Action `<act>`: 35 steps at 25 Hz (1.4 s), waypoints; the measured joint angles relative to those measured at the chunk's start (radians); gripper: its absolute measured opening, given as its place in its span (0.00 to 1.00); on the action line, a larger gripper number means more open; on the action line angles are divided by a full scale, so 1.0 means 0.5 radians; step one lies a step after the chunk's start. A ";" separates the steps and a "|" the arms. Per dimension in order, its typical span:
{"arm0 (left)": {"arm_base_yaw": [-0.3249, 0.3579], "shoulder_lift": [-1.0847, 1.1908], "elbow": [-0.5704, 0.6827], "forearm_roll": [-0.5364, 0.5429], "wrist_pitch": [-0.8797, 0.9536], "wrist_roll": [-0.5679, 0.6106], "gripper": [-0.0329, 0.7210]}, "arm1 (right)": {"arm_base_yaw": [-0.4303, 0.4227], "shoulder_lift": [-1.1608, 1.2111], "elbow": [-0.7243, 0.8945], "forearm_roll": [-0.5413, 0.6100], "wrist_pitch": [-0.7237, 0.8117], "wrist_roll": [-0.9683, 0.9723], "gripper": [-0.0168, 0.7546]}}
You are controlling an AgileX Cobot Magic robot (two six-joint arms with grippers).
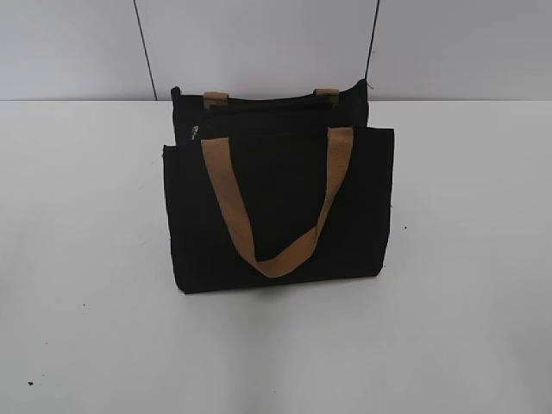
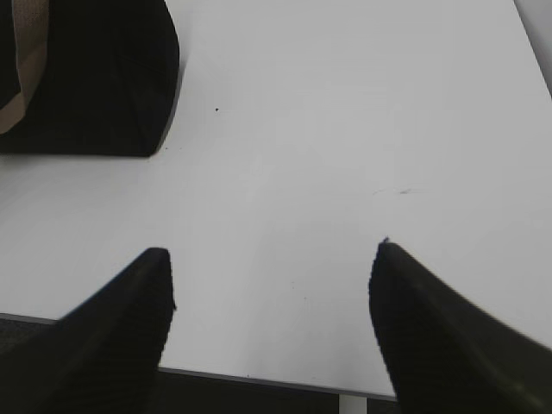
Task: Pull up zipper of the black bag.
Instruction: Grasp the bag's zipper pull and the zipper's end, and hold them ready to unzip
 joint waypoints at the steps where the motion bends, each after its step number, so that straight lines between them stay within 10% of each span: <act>1: 0.000 0.054 0.039 -0.002 -0.163 0.000 0.82 | 0.000 0.000 0.000 0.000 0.000 0.000 0.73; 16: -0.018 1.769 0.472 -0.092 -2.280 -0.107 0.55 | 0.000 0.000 0.000 0.000 0.000 0.000 0.73; 23: -0.031 2.565 0.472 0.556 -2.916 -0.678 0.49 | 0.000 0.000 0.000 0.000 0.000 0.000 0.73; 35: -0.033 3.516 0.311 1.528 -3.549 -0.662 0.43 | 0.000 0.000 0.000 0.000 0.000 0.000 0.73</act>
